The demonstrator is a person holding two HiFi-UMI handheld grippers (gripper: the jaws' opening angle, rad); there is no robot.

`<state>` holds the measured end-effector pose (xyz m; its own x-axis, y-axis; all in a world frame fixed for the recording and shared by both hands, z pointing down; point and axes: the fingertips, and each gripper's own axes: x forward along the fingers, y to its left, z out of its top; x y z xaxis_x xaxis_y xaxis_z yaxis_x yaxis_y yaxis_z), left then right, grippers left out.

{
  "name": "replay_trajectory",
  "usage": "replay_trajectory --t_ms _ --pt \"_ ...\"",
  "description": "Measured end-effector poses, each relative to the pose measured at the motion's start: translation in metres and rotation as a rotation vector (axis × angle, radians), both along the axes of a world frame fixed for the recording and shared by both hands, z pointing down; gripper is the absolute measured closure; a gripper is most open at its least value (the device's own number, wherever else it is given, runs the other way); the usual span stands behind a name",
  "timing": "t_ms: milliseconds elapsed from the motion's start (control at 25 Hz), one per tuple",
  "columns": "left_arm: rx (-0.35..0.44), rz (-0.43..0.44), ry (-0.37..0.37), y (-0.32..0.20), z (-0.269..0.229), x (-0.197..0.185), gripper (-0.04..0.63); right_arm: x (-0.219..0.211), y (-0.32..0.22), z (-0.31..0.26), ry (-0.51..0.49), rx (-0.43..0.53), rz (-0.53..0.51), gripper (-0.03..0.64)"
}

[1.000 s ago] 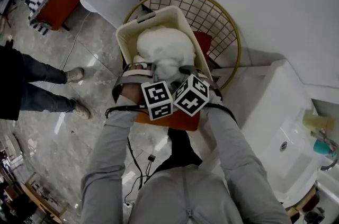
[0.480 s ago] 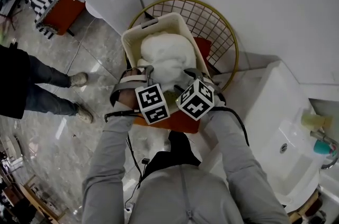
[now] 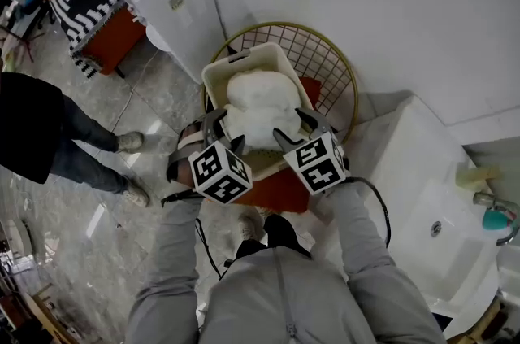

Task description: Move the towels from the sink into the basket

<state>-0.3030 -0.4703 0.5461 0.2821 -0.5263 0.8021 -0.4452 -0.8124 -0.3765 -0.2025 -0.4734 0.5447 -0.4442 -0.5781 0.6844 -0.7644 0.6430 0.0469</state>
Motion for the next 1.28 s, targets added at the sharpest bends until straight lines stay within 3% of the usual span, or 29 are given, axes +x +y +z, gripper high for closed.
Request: replay_trajectory --t_ms 480,800,1000,1280 --pt "0.238 -0.267 0.400 0.045 -0.120 -0.057 0.262 0.010 0.035 -0.137 -0.185 0.368 0.278 0.371" --pt "0.320 -0.348 0.634 0.072 -0.157 -0.083 0.262 0.025 0.076 -0.188 -0.277 0.531 0.391 0.371" --pt "0.366 -0.394 0.686 0.099 -0.175 -0.103 0.262 0.035 0.116 -0.218 -0.307 0.578 0.439 0.371" --pt "0.406 -0.389 0.714 0.120 -0.185 -0.105 0.262 0.052 0.149 -0.222 -0.329 0.592 0.496 0.371"
